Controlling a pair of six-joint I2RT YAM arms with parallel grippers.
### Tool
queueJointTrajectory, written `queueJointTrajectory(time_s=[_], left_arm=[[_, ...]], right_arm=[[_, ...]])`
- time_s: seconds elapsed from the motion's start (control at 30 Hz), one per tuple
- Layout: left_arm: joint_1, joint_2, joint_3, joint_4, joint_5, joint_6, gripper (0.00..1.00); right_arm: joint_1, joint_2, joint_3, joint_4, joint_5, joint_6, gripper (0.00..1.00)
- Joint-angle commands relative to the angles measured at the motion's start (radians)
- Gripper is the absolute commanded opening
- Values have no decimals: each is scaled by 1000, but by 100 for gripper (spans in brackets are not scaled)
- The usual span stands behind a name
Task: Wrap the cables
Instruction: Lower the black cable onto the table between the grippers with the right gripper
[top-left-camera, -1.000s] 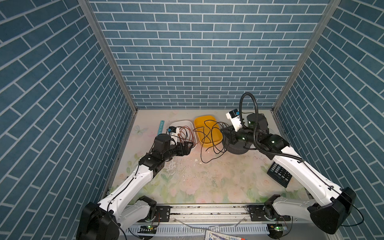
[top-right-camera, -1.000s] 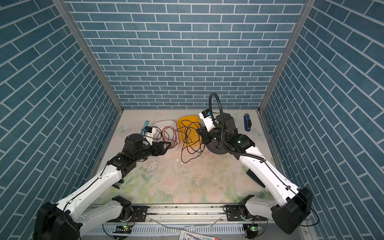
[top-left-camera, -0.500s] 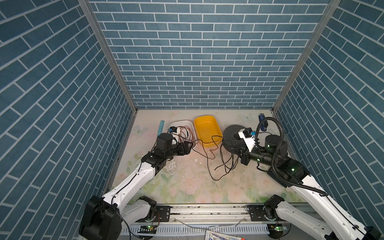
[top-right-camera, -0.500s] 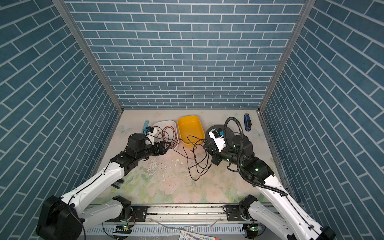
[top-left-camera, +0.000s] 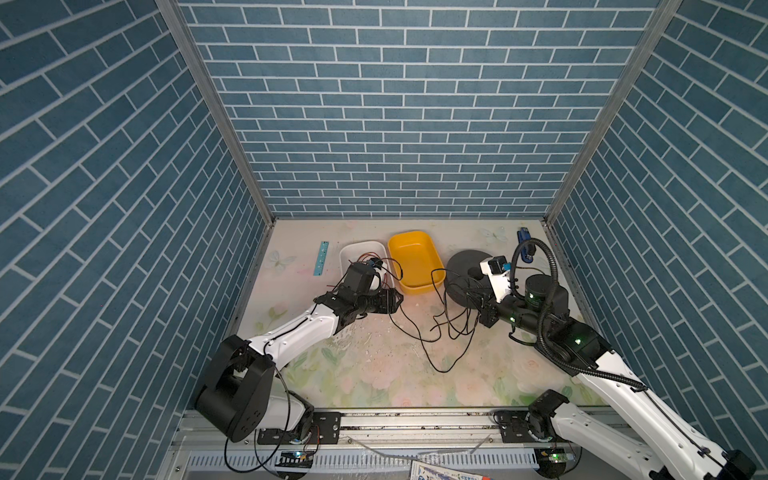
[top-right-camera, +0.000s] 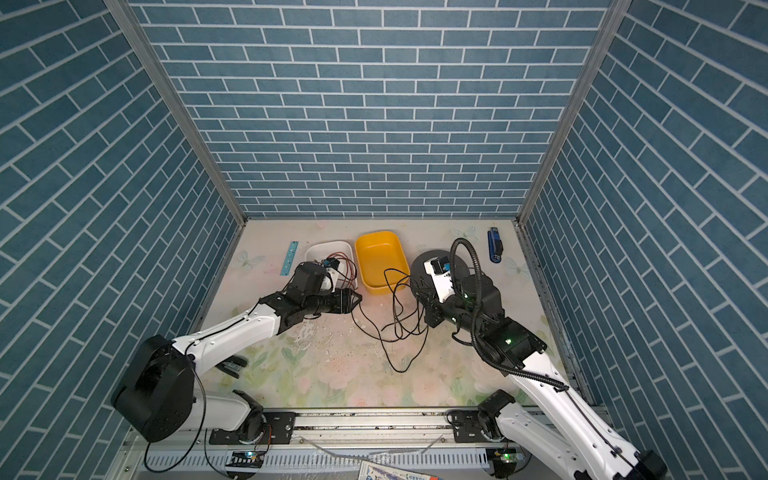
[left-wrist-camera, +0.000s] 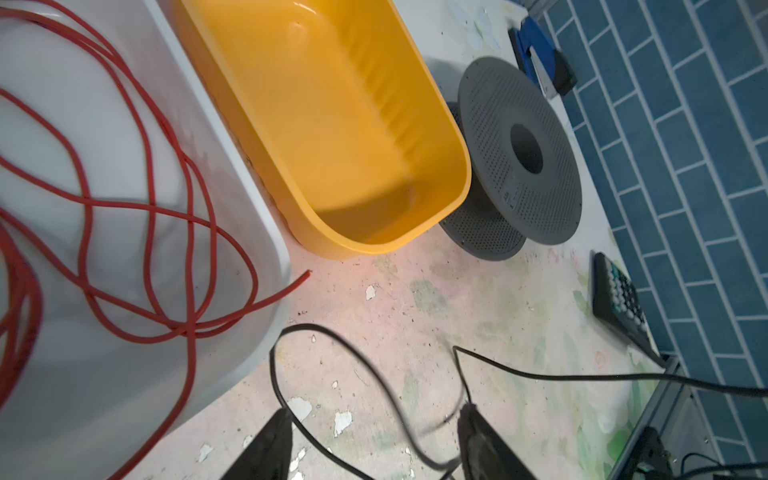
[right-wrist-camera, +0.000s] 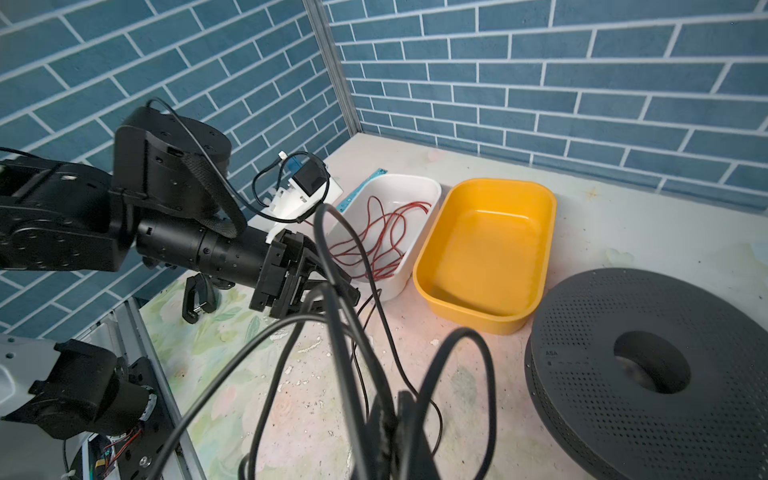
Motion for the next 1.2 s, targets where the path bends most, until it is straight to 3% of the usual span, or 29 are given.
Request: queueJointTrajectory(time_s=[0.0,0.13,0.33,0.5,0.7,1.0,1.17], left_arm=[[-38,23,30,-2,-29,-6,63],[-46,-9,7,0,-41,-19,62],[-39,-204,-52,34,-37,17,67],[2,-301,-45,-69,8,51,71],[32,-371,-46,-172,-3,63,72],[40,-357,-63,-216,-17,62,73],[39,-301,-109,-181,26,17,71]], right_arm=[[-15,-1,-41,38,33,41,0],[-24,33,-32,35,-41,28,0],[-24,174,-10,58,-143,25,0],[-20,309,34,111,-269,23,0],[11,468,123,41,-328,-37,1],[46,572,187,-86,-248,-77,47],[46,563,176,-125,-149,-71,53]])
